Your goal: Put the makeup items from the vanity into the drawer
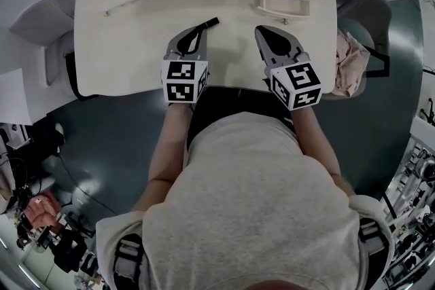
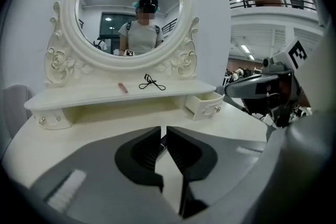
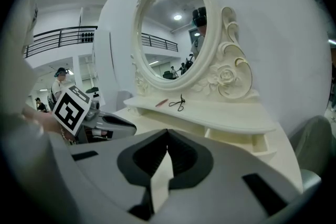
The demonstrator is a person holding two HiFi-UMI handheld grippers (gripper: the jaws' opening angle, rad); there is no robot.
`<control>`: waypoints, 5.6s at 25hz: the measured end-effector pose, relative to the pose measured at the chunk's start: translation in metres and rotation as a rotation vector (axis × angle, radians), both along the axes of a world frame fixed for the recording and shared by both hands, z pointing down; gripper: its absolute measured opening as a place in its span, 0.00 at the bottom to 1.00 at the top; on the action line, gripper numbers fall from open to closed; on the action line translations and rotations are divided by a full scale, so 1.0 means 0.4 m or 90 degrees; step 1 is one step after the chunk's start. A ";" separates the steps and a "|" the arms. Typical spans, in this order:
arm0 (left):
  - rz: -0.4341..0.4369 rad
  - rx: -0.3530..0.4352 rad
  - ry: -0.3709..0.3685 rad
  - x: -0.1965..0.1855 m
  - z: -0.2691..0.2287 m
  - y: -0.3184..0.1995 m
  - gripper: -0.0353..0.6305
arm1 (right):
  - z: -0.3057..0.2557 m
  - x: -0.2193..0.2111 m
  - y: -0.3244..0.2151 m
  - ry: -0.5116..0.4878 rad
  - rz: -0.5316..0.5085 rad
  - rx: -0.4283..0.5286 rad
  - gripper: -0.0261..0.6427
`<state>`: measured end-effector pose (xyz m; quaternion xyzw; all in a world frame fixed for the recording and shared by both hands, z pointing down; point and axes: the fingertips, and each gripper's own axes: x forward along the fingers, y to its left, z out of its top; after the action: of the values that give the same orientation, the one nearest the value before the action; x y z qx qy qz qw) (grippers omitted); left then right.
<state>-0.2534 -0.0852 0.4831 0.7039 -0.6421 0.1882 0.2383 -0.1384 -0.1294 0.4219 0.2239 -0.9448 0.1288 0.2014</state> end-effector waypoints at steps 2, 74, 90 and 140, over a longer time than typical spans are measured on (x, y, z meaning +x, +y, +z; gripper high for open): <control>0.028 -0.012 -0.006 0.001 0.015 -0.013 0.14 | 0.011 -0.007 -0.007 0.008 0.001 -0.004 0.05; 0.347 0.091 -0.050 0.308 -0.150 -0.319 0.21 | -0.031 0.275 -0.180 -0.033 0.223 0.032 0.05; 0.409 0.027 -0.050 0.433 -0.101 -0.377 0.21 | -0.022 0.353 -0.226 -0.048 0.256 0.019 0.05; 0.386 -0.100 -0.047 0.491 0.021 -0.398 0.22 | 0.031 0.378 -0.233 -0.052 0.264 -0.021 0.05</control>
<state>-0.0572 -0.2443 0.4917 0.8355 -0.3943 0.3251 0.2017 0.0130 -0.2226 0.4343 0.4052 -0.8835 0.1916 0.1357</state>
